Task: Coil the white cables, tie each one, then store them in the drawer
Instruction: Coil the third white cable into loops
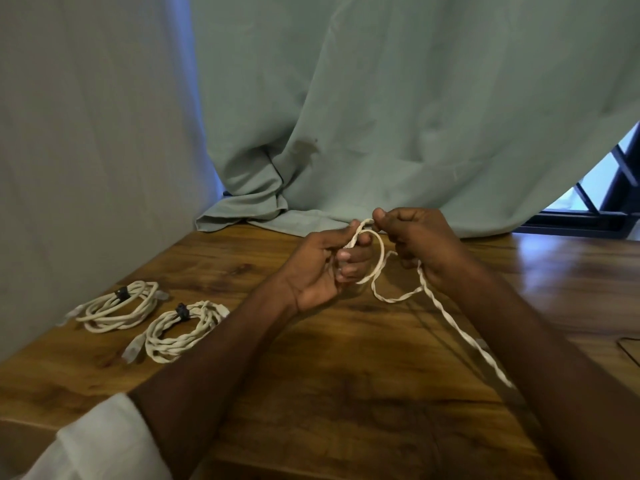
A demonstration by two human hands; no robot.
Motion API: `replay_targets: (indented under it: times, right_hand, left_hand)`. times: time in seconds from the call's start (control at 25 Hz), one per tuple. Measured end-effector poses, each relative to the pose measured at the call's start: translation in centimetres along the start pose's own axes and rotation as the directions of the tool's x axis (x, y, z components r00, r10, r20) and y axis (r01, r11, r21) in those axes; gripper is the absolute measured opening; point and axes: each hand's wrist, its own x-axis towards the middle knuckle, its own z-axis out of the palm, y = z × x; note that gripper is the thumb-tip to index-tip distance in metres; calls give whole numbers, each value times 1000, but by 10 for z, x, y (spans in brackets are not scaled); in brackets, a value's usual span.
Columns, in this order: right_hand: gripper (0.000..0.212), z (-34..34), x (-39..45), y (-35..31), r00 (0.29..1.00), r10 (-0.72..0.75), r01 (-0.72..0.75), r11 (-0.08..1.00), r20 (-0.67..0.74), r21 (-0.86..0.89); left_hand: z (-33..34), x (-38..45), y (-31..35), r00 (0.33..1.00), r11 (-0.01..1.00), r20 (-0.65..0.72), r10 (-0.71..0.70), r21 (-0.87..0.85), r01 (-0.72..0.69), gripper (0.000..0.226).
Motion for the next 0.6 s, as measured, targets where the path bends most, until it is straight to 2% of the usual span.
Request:
replay_targets:
  times: [0.08, 0.16, 0.28, 0.44, 0.52, 0.6]
  right_hand:
    - [28, 10, 3, 9, 995, 95, -97, 992, 28, 77]
    - [29, 18, 3, 15, 985, 154, -159, 985, 77, 61]
    - [36, 26, -1, 12, 990, 82, -68, 990, 112, -126]
    - [34, 26, -6, 3, 983, -185, 175, 941, -8, -288]
    - [33, 25, -5, 3, 983, -182, 183, 939, 31, -290]
    - [29, 30, -6, 10, 990, -76, 112, 933, 118, -342]
  left_hand:
    - [-5, 2, 0, 999, 985, 10, 41, -169, -39, 29]
    - [-11, 3, 4, 998, 969, -17, 56, -239, -58, 29]
    - [-17, 0, 12, 998, 973, -38, 55, -221, -62, 32]
    - [-11, -8, 21, 998, 996, 48, 50, -74, -46, 32]
    - [-9, -9, 22, 998, 994, 22, 57, -94, -55, 29]
    - [-10, -8, 21, 992, 980, -73, 101, -166, -112, 21]
